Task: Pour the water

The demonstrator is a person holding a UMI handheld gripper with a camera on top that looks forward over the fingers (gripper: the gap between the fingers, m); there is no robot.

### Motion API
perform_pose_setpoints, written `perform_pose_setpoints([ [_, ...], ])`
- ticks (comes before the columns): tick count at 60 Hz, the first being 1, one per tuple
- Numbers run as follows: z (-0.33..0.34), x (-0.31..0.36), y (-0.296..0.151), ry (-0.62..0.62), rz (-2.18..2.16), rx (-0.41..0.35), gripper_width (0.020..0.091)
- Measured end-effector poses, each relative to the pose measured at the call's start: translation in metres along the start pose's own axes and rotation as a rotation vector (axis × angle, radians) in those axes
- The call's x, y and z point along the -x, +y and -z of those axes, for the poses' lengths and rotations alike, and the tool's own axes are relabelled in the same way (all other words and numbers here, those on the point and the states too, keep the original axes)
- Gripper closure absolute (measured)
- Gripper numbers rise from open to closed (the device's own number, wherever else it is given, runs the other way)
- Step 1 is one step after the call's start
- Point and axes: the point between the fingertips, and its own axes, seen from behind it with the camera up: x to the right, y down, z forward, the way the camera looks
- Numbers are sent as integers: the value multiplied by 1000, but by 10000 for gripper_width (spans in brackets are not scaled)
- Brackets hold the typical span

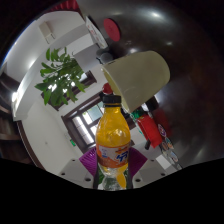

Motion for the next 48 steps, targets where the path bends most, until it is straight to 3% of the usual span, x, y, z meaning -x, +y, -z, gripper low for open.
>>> perform_pose_setpoints([
  [15, 2, 2, 14, 18, 168, 36, 714],
  [25, 7, 20, 41, 78, 738, 125, 714],
  [33, 4, 80, 49, 52, 1211, 115, 716],
  [37, -1, 110, 41, 65, 1448, 82, 718],
  [48, -16, 174, -16, 182, 1989, -126, 719],
])
